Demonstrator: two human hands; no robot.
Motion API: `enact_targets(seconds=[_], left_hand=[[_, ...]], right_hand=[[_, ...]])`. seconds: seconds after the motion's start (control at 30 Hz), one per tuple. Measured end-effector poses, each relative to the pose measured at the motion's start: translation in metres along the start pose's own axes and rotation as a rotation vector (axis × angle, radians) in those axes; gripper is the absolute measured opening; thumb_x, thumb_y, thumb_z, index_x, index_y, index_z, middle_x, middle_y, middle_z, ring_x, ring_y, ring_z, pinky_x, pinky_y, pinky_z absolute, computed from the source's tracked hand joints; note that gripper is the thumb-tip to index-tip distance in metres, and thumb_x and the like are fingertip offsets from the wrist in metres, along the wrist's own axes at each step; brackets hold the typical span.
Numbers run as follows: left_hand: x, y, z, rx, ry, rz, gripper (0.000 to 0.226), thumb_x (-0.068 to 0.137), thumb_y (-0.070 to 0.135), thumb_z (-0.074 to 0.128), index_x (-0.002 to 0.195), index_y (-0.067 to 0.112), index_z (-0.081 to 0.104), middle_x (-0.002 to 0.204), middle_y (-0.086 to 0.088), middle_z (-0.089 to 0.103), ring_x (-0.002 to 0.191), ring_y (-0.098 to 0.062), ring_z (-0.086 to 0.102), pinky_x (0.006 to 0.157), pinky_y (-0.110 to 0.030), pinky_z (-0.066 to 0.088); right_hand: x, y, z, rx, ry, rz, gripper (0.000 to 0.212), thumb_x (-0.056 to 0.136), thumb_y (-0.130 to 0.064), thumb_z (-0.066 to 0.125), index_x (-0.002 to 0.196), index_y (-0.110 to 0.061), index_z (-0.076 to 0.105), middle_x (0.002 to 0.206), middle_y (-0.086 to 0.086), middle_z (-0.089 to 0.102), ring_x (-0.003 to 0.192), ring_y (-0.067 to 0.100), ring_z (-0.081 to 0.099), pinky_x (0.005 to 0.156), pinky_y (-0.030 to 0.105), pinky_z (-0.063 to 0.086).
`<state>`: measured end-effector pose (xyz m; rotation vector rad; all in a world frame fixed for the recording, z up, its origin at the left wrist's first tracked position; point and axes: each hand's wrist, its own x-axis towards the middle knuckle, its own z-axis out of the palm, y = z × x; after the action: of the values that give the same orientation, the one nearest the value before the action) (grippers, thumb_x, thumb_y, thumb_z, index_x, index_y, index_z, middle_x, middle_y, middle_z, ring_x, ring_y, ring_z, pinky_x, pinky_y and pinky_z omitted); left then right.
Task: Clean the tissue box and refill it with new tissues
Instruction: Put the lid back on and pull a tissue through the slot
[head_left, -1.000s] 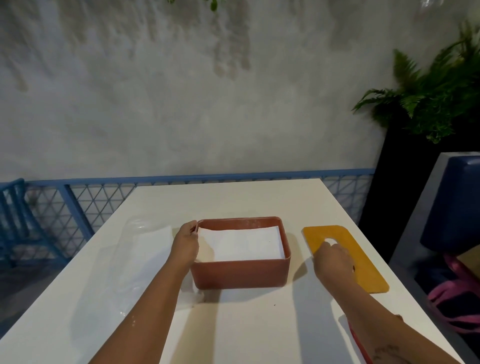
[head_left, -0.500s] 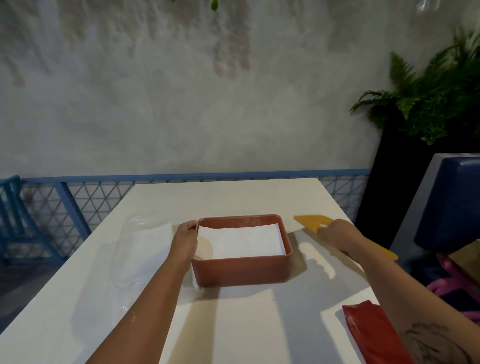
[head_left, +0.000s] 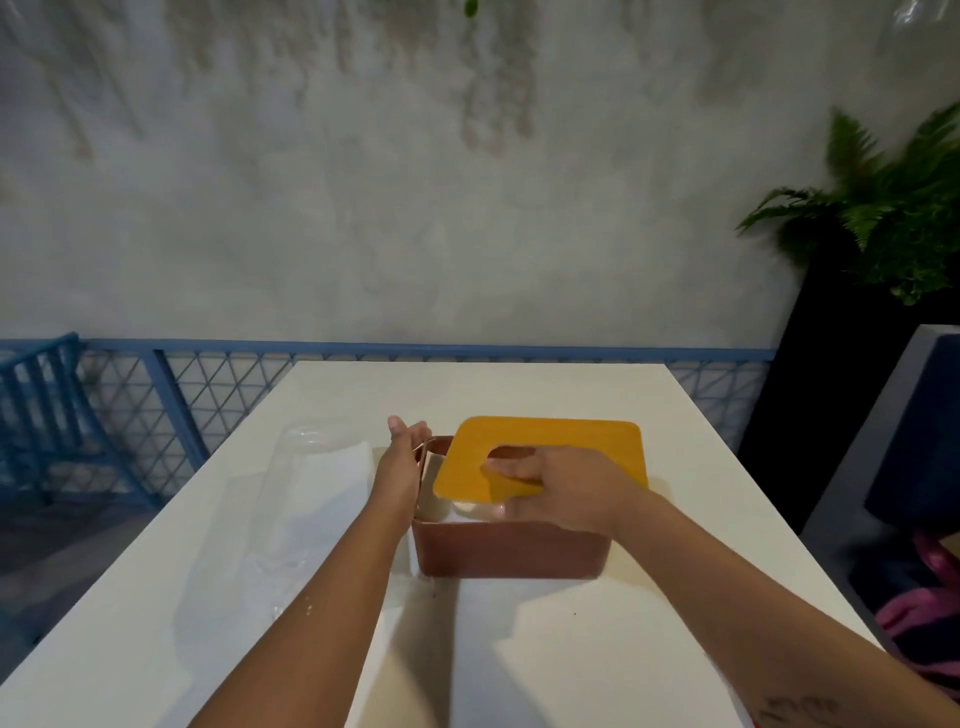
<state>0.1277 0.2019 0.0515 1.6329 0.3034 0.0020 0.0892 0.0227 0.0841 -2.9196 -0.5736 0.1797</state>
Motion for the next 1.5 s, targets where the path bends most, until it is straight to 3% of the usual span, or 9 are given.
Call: enact_targets(seconds=[0.27, 0.87, 1.0, 1.1, 1.23, 1.3, 1.37, 1.43, 1.5], left_hand=[[-0.001, 0.0, 0.002, -0.03, -0.025, -0.011, 0.065, 0.095, 0.051, 0.004, 0.14, 0.02, 0.039, 0.144, -0.007, 0.043, 0.129, -0.031, 0.043, 0.102, -0.044, 0.037], [0.005, -0.005, 0.005, 0.111, -0.045, 0.011, 0.057, 0.097, 0.05, 0.01, 0.139, 0.025, 0.038, 0.143, -0.008, 0.04, 0.123, -0.032, 0.045, 0.099, -0.044, 0.038], [0.013, -0.01, 0.004, 0.213, -0.093, 0.091, 0.048, 0.097, 0.045, 0.034, 0.139, 0.022, 0.035, 0.143, -0.006, 0.038, 0.124, -0.028, 0.043, 0.097, -0.037, 0.038], [0.019, -0.015, 0.004, 0.292, -0.15, 0.183, 0.065, 0.086, 0.027, 0.064, 0.14, 0.016, 0.031, 0.142, -0.006, 0.038, 0.124, -0.025, 0.042, 0.095, -0.032, 0.038], [0.024, -0.018, 0.006, 0.414, -0.106, 0.207, 0.076, 0.078, 0.02, 0.071, 0.141, 0.015, 0.029, 0.142, -0.007, 0.037, 0.124, -0.024, 0.042, 0.096, -0.033, 0.038], [0.023, -0.018, 0.007, 0.437, -0.09, 0.21, 0.077, 0.077, 0.019, 0.071, 0.142, 0.015, 0.029, 0.143, -0.007, 0.037, 0.126, -0.025, 0.041, 0.096, -0.033, 0.038], [0.021, -0.017, 0.008, 0.456, -0.083, 0.21, 0.079, 0.076, 0.019, 0.072, 0.142, 0.015, 0.029, 0.143, -0.007, 0.037, 0.126, -0.026, 0.041, 0.097, -0.034, 0.038], [0.02, -0.016, 0.008, 0.47, -0.074, 0.199, 0.08, 0.075, 0.02, 0.073, 0.142, 0.016, 0.03, 0.143, -0.007, 0.038, 0.126, -0.027, 0.042, 0.098, -0.037, 0.04], [0.018, -0.015, 0.008, 0.494, -0.067, 0.191, 0.081, 0.074, 0.022, 0.073, 0.142, 0.017, 0.03, 0.143, -0.007, 0.038, 0.124, -0.029, 0.043, 0.097, -0.039, 0.043]], right_hand=[[0.006, -0.01, 0.01, 0.013, -0.059, -0.065, 0.061, 0.088, -0.062, 0.044, 0.144, -0.043, 0.027, 0.154, -0.013, 0.026, 0.139, 0.017, 0.03, 0.112, 0.035, 0.025], [0.021, 0.003, 0.023, 0.116, -0.078, -0.123, 0.061, 0.084, -0.063, 0.048, 0.14, -0.048, 0.031, 0.151, -0.017, 0.03, 0.138, 0.014, 0.031, 0.109, 0.031, 0.027], [0.021, 0.003, 0.023, 0.135, -0.067, -0.138, 0.061, 0.084, -0.062, 0.05, 0.14, -0.046, 0.033, 0.15, -0.017, 0.032, 0.138, 0.012, 0.031, 0.108, 0.028, 0.026], [0.022, 0.004, 0.025, 0.111, -0.059, -0.148, 0.064, 0.083, -0.063, 0.051, 0.141, -0.045, 0.031, 0.15, -0.018, 0.032, 0.138, 0.012, 0.031, 0.11, 0.03, 0.028], [0.026, 0.005, 0.031, 0.146, -0.031, -0.138, 0.061, 0.084, -0.065, 0.047, 0.14, -0.044, 0.035, 0.149, -0.014, 0.036, 0.136, 0.014, 0.034, 0.111, 0.034, 0.03], [0.025, 0.005, 0.033, 0.215, 0.005, -0.126, 0.053, 0.087, -0.06, 0.047, 0.136, -0.041, 0.044, 0.143, -0.01, 0.046, 0.129, 0.014, 0.041, 0.107, 0.032, 0.033], [0.022, 0.006, 0.034, 0.32, 0.099, -0.111, 0.041, 0.09, -0.052, 0.049, 0.126, -0.035, 0.057, 0.118, -0.004, 0.06, 0.111, 0.015, 0.051, 0.095, 0.03, 0.04], [0.022, 0.009, 0.035, 0.468, 0.264, -0.061, 0.029, 0.093, -0.041, 0.051, 0.109, -0.025, 0.069, 0.089, -0.005, 0.058, 0.091, 0.014, 0.053, 0.08, 0.029, 0.041], [0.023, 0.014, 0.034, 0.572, 0.433, 0.039, 0.02, 0.094, -0.03, 0.054, 0.095, -0.02, 0.071, 0.081, -0.008, 0.053, 0.085, 0.012, 0.051, 0.076, 0.026, 0.039]])
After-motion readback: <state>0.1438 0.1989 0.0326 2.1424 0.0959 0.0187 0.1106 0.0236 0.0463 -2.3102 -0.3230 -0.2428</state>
